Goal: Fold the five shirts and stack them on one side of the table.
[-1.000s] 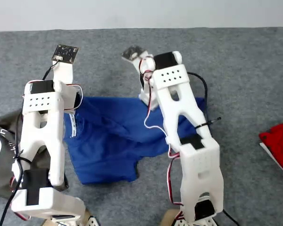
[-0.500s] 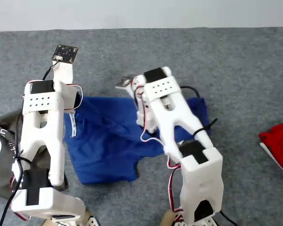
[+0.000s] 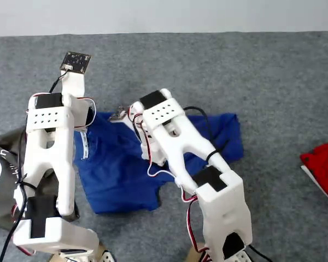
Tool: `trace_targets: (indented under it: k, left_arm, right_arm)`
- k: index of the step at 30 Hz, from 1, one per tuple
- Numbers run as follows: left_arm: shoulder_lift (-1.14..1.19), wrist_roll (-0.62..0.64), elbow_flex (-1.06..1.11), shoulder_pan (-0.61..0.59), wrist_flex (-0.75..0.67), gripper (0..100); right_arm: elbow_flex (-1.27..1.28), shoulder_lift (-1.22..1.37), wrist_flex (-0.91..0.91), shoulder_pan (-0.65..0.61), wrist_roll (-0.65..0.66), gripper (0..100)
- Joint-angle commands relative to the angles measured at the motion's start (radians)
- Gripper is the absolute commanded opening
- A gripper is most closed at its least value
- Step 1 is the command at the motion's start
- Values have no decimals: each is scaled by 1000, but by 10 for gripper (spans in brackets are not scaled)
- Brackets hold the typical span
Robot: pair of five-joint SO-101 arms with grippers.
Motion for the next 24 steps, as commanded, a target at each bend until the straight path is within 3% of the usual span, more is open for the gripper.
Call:
trace_targets:
  k: [1, 13, 24]
  left_arm:
    - [-8, 0, -4, 0, -14, 6]
    - [-8, -2, -4, 0, -14, 6]
    - [-8, -2, -4, 5, -15, 6]
  right_arm:
    - [-5, 24, 24, 1, 15, 200]
    - [-60, 108, -134, 232, 40, 199]
    - [-192, 128, -165, 271, 43, 183]
